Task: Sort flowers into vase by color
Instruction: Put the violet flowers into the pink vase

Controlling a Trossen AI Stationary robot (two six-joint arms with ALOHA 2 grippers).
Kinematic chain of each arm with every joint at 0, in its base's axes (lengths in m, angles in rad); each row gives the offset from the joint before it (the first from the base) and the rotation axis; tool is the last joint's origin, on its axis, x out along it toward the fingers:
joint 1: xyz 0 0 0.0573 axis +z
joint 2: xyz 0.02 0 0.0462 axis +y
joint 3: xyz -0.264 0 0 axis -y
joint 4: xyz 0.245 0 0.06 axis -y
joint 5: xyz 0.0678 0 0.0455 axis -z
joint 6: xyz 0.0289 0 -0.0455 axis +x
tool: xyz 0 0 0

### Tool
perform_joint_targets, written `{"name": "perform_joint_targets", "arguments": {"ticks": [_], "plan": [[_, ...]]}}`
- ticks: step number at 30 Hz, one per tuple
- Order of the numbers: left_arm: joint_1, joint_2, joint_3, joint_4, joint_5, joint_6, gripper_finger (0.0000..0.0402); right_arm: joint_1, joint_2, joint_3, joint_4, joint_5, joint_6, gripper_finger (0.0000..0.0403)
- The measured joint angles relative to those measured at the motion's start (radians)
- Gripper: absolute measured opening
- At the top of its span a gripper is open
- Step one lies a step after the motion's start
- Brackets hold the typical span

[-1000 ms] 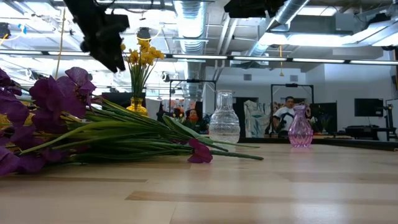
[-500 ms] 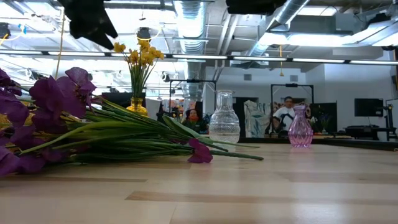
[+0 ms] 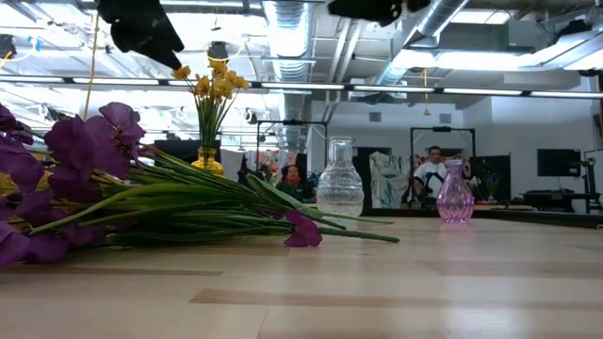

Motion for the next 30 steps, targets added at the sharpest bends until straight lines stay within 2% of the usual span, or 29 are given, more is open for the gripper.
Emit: {"name": "perform_joint_targets", "arguments": {"ticks": [7, 13, 16, 30], "plan": [[0.000, 0.005, 0.000, 0.005, -0.021, -0.002, 0.0270, 0.041, 0.180, 0.086, 0.029, -0.012, -0.047, 0.0249], [0.000, 0.006, 0.000, 0.008, -0.027, -0.001, 0.0270, 0.047, 0.332, 0.195, 0.020, -0.149, -0.050, 0.0249], [0.000, 0.006, 0.000, 0.008, -0.028, 0.000, 0.0270, 0.046, 0.393, 0.249, -0.022, -0.182, -0.050, 0.0249], [0.000, 0.006, 0.000, 0.011, -0.029, 0.000, 0.0270, 0.041, 0.625, 0.425, -0.078, -0.185, -0.087, 0.0249]]}}
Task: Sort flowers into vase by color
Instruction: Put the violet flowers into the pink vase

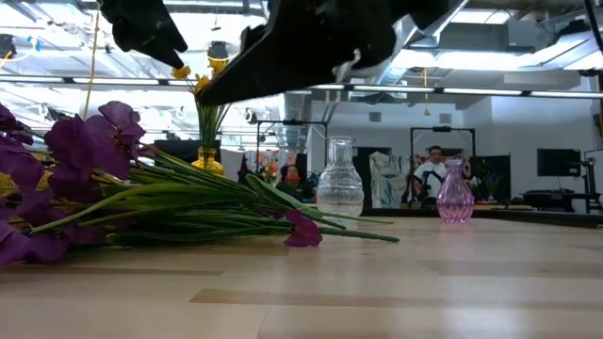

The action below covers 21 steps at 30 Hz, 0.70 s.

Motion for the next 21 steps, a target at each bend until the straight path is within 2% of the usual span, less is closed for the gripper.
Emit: {"name": "perform_joint_targets", "arguments": {"ticks": [8, 13, 21], "plan": [[0.000, 0.000, 0.000, 0.036, 0.000, 0.027, 0.0270, -0.023, 0.093, 0.052, -0.002, 0.000, 0.000, 0.0249], [0.000, 0.000, 0.000, 0.039, 0.000, 0.029, 0.0270, -0.026, 0.102, 0.055, -0.004, 0.000, 0.003, 0.0248], [0.000, 0.000, 0.000, 0.039, 0.000, 0.030, 0.0270, -0.036, 0.102, 0.055, -0.025, 0.000, 0.004, 0.0208]]}}
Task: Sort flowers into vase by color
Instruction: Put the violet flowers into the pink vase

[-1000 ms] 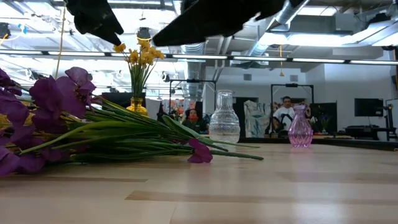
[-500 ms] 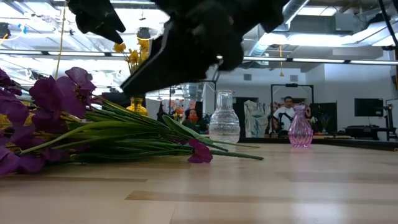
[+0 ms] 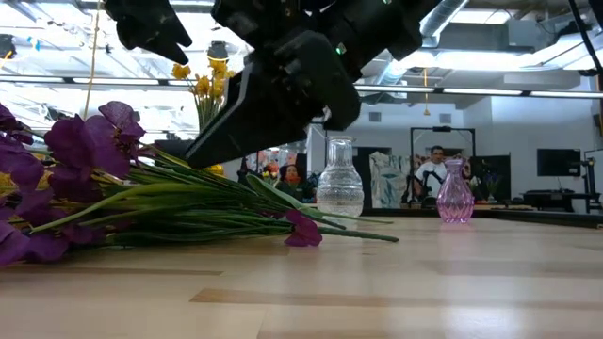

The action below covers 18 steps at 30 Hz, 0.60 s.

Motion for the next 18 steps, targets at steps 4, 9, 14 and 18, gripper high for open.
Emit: {"name": "perform_joint_targets", "arguments": {"ticks": [4, 9, 14, 18], "plan": [[0.000, 0.000, 0.000, 0.000, 0.000, 0.000, 0.0270, 0.000, 0.000, 0.000, 0.002, 0.000, 0.000, 0.0192], [0.000, 0.000, 0.000, 0.001, 0.000, 0.000, 0.0270, 0.000, 0.019, -0.001, 0.006, 0.000, 0.000, 0.0185], [0.000, 0.000, 0.000, 0.001, 0.001, -0.001, 0.0270, -0.001, 0.047, 0.000, 0.015, 0.002, 0.000, 0.0181], [0.000, 0.000, -0.001, 0.001, 0.000, -0.003, 0.0270, -0.001, 0.058, 0.000, 0.028, 0.002, 0.001, 0.0153]]}}
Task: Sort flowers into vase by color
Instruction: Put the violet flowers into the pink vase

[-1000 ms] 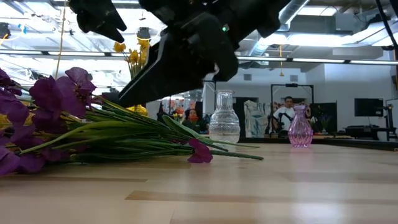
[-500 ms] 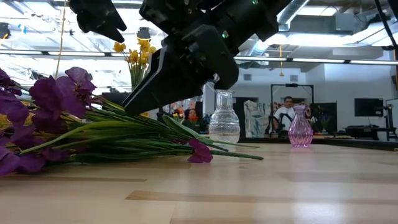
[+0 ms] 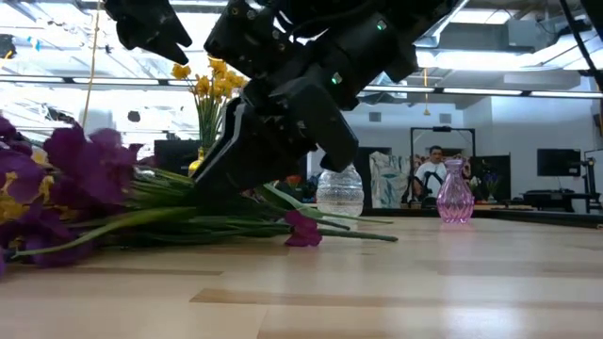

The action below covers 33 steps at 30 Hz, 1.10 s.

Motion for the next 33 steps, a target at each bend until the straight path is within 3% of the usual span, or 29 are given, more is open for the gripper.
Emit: {"name": "perform_joint_targets", "arguments": {"ticks": [9, 20, 33], "plan": [[0.000, 0.000, 0.000, 0.000, 0.000, 0.000, 0.0270, 0.002, -0.008, 0.000, -0.002, 0.000, 0.000, 0.0027], [0.000, 0.000, 0.000, 0.000, 0.001, 0.000, 0.0270, 0.015, -0.105, 0.000, -0.051, 0.000, 0.010, 0.0033], [0.000, -0.003, 0.000, 0.082, -0.005, 0.077, 0.0270, 0.020, -0.329, 0.000, -0.205, 0.004, 0.010, 0.0029]]}}
